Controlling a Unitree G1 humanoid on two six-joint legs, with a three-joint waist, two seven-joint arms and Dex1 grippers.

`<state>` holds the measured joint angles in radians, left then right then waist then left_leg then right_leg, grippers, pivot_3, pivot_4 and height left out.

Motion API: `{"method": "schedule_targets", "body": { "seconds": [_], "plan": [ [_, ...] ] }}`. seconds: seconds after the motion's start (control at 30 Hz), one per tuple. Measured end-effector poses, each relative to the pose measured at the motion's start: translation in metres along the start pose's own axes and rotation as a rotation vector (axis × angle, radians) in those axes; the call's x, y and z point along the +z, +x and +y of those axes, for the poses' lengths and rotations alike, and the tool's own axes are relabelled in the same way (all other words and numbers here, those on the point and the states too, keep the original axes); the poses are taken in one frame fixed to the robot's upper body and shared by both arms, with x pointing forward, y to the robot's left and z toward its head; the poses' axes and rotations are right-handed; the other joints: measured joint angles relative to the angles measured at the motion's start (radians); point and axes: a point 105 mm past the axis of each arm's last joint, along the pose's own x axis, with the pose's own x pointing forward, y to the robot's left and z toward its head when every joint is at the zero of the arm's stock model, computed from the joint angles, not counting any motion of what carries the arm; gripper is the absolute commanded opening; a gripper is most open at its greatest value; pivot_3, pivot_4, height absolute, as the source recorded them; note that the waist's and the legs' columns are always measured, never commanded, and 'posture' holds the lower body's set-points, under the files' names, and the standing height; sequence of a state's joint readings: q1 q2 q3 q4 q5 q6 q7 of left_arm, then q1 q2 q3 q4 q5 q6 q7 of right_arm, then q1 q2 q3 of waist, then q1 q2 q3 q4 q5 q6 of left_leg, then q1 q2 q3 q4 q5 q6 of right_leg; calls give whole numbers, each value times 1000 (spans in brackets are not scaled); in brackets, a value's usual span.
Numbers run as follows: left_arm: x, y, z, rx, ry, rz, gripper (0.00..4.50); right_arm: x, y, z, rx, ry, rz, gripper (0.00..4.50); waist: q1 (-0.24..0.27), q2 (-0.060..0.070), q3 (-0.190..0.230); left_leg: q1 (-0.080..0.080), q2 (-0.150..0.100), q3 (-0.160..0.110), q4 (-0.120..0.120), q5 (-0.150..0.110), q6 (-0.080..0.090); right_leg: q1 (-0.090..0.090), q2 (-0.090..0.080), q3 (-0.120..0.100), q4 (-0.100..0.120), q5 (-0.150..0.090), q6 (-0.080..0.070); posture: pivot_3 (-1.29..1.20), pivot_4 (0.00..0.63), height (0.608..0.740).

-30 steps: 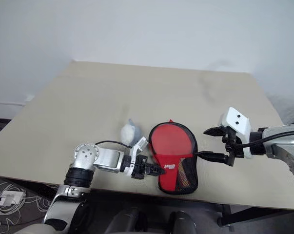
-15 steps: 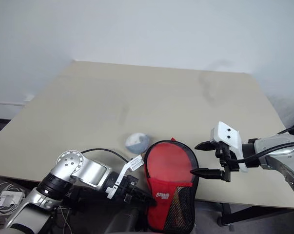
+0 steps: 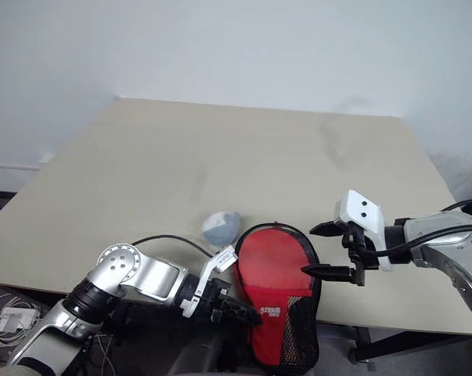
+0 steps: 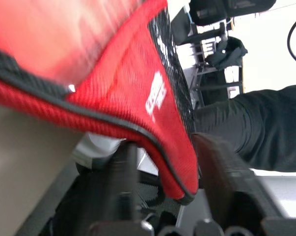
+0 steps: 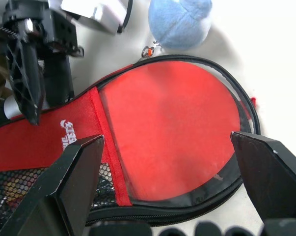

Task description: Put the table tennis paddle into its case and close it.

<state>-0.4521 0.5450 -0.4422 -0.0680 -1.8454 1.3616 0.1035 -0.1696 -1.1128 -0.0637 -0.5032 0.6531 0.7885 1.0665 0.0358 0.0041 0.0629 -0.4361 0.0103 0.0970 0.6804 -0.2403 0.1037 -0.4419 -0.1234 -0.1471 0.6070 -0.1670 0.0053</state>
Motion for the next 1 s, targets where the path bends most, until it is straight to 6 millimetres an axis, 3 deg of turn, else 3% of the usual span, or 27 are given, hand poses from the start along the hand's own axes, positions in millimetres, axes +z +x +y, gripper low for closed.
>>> {"method": "schedule_targets", "body": {
  "seconds": [0.17, 0.37, 0.5, 0.57, 0.7, 0.83, 0.93, 1.0],
  "plan": [
    [3, -26, 6, 62, 15, -45, 4467, 3, 3, -3, -15, -4, -20, 4500, -1, 0, 0, 1, 1, 0, -1, 0, 1, -1, 1, 1, 0, 0, 0, 0, 0, 715],
    [20, -66, -5, 70, 93, -148, 4467, 5, 8, -4, -26, 0, -53, 4500, 2, 0, 0, 0, 0, 0, -1, 0, -1, 0, 1, -1, 0, 0, 0, 0, 0, 715],
    [75, -102, -40, 53, 330, -359, 4467, 12, 14, -7, -51, -4, -93, 4500, 0, 0, 0, 1, 0, 3, -1, 0, 0, -1, 1, -1, 0, 0, 0, 0, 0, 715],
    [104, -125, -48, 86, 440, -497, 4467, 13, 18, -8, -64, 5, -103, 4500, 0, 0, 0, 1, 0, 4, -2, 0, 0, -1, 2, -1, 0, 0, 0, 0, 0, 715],
    [141, -161, -32, 210, 587, -709, 4467, 20, 28, -13, -91, 11, -141, 4500, -2, 0, 0, 3, 0, 7, -5, 1, -2, -2, 2, 0, 0, 1, -1, 0, 0, 715],
    [158, -173, -13, 297, 706, -822, 4467, 23, 40, -20, -138, 30, -159, 4500, 1, -1, 0, 2, 0, 6, -6, 1, -2, -3, 2, -1, 0, 1, -1, 0, 0, 715],
    [156, -171, 0, 333, 766, -848, 4500, 19, 51, -26, -175, 74, -163, 3861, -1, -2, 0, 1, -1, 7, -5, 0, -2, -3, 1, 0, -1, 1, -1, 0, 0, 715],
    [145, -165, 14, 339, 778, -822, 4500, 16, 56, -29, -189, 103, -162, 3181, -2, -1, 0, 1, -1, 8, -5, 0, -2, -3, 1, 1, -1, 1, -1, 0, 0, 715]
  ]
}}
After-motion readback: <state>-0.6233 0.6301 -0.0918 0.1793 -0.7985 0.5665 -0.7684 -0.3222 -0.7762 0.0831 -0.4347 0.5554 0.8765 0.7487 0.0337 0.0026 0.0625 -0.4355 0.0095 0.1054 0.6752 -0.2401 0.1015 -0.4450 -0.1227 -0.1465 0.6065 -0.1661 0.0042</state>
